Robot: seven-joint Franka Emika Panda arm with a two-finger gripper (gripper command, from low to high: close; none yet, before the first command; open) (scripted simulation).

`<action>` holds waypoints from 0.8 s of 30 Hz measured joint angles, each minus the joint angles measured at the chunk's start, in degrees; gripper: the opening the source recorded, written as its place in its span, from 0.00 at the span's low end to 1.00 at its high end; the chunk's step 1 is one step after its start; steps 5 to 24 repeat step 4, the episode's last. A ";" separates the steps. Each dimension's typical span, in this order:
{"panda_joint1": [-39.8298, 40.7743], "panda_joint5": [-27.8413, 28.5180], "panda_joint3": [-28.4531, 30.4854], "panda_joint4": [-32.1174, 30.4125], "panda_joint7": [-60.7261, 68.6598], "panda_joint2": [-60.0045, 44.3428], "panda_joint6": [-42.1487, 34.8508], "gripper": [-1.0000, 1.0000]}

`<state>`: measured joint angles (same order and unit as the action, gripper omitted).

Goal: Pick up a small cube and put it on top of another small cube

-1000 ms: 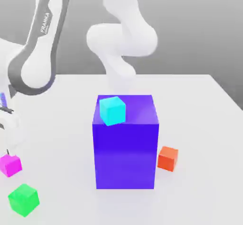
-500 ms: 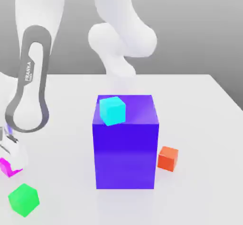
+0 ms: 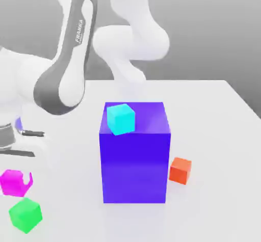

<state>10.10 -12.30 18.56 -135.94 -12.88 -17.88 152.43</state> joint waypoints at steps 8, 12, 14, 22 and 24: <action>0.69 -1.21 -0.97 0.17 0.92 -1.82 1.54 1.00; 0.69 -1.21 -0.97 0.17 0.92 -1.82 1.54 1.00; 0.69 -1.21 -0.97 0.17 0.92 -1.82 1.54 1.00; 0.69 -1.21 -0.97 0.17 0.92 -1.82 1.54 1.00; 0.69 -1.21 -0.97 0.17 0.92 -1.82 1.54 1.00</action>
